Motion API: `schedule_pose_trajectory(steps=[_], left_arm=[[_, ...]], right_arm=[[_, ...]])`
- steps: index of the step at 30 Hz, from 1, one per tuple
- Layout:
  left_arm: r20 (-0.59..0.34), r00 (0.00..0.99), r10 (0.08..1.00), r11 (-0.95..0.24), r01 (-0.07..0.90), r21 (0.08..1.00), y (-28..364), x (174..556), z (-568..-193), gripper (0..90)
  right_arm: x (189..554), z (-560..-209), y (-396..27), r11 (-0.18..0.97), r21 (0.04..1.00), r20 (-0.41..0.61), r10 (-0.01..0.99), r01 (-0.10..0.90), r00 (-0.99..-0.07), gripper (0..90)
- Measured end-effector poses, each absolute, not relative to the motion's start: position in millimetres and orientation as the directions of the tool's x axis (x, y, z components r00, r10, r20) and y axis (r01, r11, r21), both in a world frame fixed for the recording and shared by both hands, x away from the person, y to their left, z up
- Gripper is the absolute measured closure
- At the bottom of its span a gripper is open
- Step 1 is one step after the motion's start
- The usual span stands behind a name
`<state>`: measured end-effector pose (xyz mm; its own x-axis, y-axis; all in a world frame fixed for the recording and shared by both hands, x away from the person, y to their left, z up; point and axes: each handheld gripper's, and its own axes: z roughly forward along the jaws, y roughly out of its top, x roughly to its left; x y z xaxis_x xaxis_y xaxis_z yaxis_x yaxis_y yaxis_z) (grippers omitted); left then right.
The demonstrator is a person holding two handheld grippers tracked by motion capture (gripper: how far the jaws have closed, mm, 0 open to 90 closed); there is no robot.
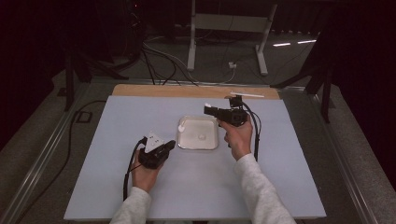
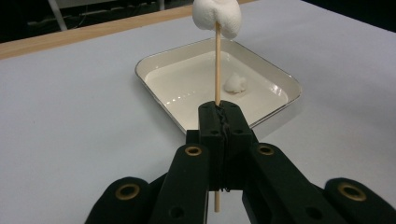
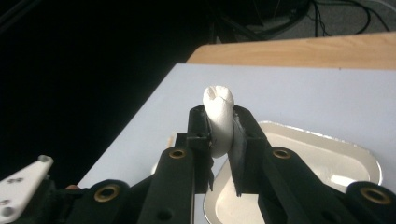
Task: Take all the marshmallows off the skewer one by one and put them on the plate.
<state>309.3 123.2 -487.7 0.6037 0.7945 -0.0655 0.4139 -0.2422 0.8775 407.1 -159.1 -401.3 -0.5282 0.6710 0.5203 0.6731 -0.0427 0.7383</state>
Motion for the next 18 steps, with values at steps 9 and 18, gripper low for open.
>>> schedule_pose_trajectory(steps=[9,18], left_arm=[[-0.115,0.588,0.800,-0.190,0.431,0.882,128,311,-485,90.0],[-0.130,0.588,0.798,-0.180,0.439,0.880,127,312,-486,90.0]], right_arm=[[410,-421,-155,0.025,0.720,0.472,0.715,0.693,-0.516,77.5],[413,-446,-156,0.094,0.676,0.413,0.773,0.731,-0.481,75.8]])
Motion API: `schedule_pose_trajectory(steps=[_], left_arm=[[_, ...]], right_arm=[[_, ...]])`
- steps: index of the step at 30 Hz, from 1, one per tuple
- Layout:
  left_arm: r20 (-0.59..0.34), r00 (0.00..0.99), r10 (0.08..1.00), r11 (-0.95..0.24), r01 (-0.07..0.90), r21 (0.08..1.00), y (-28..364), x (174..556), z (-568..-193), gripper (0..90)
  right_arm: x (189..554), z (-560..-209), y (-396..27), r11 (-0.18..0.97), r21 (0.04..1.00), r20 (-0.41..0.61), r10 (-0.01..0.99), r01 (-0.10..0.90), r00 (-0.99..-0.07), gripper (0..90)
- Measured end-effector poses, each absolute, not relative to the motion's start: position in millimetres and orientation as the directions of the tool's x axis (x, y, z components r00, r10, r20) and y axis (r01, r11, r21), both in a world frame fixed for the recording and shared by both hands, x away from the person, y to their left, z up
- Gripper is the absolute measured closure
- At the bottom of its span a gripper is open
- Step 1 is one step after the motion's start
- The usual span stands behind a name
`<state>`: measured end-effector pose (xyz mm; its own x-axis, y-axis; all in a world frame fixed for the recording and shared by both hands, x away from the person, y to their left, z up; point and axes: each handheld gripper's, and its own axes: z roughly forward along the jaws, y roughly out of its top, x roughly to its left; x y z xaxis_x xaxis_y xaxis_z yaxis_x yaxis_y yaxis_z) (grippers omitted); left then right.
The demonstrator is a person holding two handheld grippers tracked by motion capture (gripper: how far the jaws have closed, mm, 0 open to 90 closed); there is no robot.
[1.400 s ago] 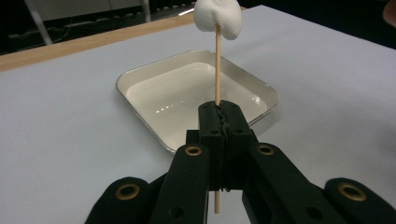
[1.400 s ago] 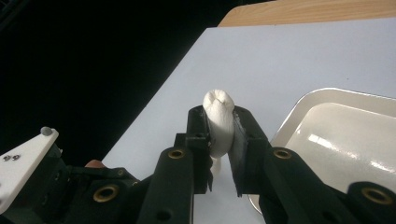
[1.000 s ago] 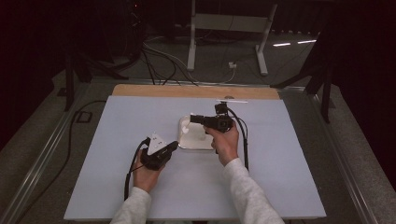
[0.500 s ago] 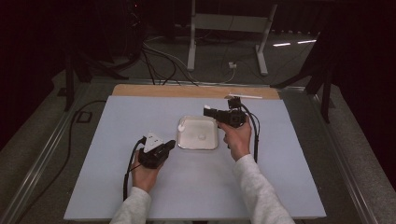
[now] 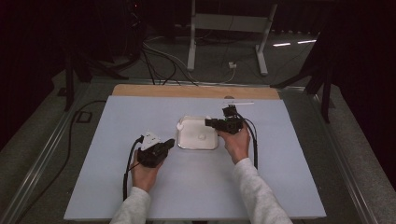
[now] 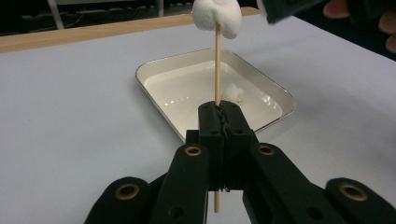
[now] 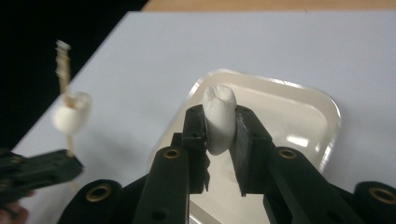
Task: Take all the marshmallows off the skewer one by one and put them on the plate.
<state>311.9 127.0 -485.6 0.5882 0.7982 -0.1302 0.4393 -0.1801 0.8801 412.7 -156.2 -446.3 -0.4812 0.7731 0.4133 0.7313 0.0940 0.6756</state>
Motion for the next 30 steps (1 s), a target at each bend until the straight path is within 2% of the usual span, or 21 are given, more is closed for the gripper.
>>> schedule_pose_trajectory(steps=[4,11,16,25,30], left_arm=[[-0.134,0.586,0.799,-0.177,0.442,0.879,127,312,-486,90.0],[-0.136,0.585,0.800,-0.174,0.443,0.879,128,312,-486,90.0],[-0.138,0.582,0.801,-0.170,0.444,0.880,128,313,-486,90.0],[-0.140,0.581,0.802,-0.170,0.447,0.878,127,313,-486,90.0],[-0.142,0.580,0.802,-0.169,0.447,0.878,127,313,-486,90.0]], right_arm=[[414,-455,-159,0.104,0.653,0.400,0.794,0.750,-0.458,73.7],[416,-464,-159,0.117,0.632,0.383,0.813,0.766,-0.439,48.6],[414,-463,-158,0.119,0.646,0.379,0.808,0.754,-0.452,39.3],[408,-454,-152,0.108,0.676,0.418,0.759,0.729,-0.499,29.1],[405,-450,-147,0.106,0.679,0.439,0.735,0.727,-0.517,27.9]])
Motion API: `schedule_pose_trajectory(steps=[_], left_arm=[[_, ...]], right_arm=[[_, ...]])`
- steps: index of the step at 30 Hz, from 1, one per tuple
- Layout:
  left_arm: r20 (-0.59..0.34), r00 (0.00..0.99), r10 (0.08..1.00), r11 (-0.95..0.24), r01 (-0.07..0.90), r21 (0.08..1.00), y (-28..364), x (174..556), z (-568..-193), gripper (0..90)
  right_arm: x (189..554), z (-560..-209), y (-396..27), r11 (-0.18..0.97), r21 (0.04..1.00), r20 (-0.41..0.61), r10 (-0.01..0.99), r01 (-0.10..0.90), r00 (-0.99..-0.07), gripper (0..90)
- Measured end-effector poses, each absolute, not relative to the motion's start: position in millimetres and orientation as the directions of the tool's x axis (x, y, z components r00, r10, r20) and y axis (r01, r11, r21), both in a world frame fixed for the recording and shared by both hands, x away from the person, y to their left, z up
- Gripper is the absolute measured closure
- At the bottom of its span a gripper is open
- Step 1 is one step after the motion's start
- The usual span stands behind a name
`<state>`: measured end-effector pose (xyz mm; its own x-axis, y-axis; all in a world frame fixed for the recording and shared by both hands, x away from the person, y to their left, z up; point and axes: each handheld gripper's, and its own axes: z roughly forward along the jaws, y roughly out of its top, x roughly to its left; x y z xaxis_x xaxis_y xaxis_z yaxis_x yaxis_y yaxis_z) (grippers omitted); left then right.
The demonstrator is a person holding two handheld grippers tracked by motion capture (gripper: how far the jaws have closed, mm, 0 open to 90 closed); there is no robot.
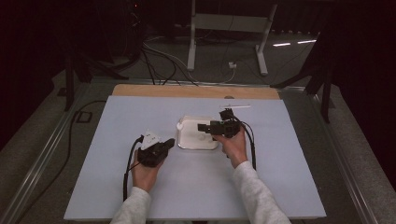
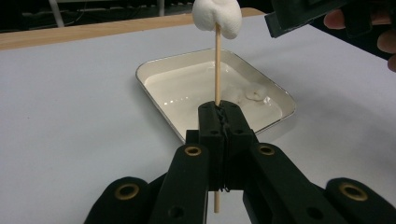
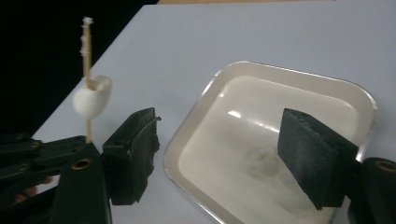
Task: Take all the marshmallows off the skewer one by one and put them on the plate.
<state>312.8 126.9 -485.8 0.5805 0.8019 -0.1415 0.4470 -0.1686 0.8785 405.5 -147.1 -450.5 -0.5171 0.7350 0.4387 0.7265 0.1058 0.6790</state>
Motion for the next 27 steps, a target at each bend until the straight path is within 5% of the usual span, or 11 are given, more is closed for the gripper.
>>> schedule_pose_trajectory(steps=[27], left_arm=[[-0.159,0.594,0.788,-0.155,0.442,0.884,123,312,-485,90.0]], right_arm=[[393,-445,-102,0.151,0.672,0.508,0.617,0.725,-0.600,27.0]])
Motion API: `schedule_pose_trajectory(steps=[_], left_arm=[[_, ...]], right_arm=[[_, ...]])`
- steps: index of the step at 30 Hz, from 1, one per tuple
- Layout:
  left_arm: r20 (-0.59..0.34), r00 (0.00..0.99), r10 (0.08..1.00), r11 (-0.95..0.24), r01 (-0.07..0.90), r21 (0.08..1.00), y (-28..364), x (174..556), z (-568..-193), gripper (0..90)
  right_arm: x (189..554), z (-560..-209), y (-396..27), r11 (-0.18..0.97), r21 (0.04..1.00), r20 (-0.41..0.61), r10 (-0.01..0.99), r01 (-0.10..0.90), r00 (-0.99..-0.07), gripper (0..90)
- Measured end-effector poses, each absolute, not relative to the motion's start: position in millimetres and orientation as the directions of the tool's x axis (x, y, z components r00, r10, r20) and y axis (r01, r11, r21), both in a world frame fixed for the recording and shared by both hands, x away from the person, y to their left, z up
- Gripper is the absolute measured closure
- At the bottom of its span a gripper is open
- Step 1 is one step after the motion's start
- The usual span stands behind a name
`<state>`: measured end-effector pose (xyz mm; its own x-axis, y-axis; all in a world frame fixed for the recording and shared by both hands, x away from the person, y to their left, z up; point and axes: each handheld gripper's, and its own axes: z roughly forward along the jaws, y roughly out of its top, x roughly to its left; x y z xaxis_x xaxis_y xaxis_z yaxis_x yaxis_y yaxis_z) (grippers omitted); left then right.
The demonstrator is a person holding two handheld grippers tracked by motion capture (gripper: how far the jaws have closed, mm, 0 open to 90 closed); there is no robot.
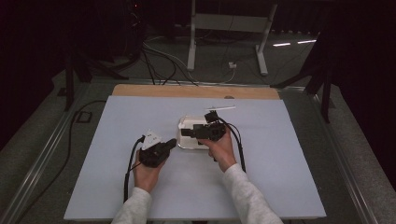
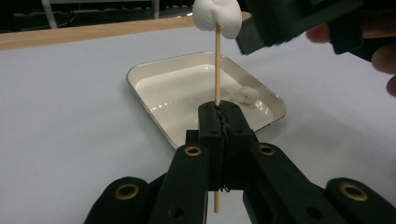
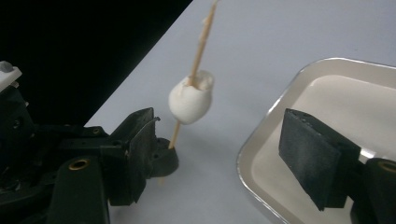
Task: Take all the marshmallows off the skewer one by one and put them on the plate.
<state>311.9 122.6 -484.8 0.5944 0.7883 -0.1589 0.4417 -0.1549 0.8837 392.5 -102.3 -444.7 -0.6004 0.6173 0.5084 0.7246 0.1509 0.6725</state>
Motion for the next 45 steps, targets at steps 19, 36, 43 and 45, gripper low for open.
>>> schedule_pose_trajectory(steps=[19,36,43,45], left_arm=[[-0.160,0.621,0.767,-0.152,0.418,0.896,118,309,-484,90.0],[-0.135,0.637,0.759,-0.173,0.397,0.901,119,308,-485,90.0],[-0.125,0.644,0.755,-0.186,0.393,0.900,117,307,-488,90.0],[-0.116,0.645,0.755,-0.191,0.386,0.902,117,307,-488,90.0]], right_arm=[[391,-449,-90,0.137,0.641,0.586,0.548,0.755,-0.597,75.1],[390,-437,-102,0.072,0.677,0.583,0.555,0.732,-0.594,82.1],[393,-430,-109,0.049,0.692,0.572,0.572,0.720,-0.588,82.6],[392,-428,-110,0.051,0.699,0.563,0.577,0.714,-0.592,82.6]])
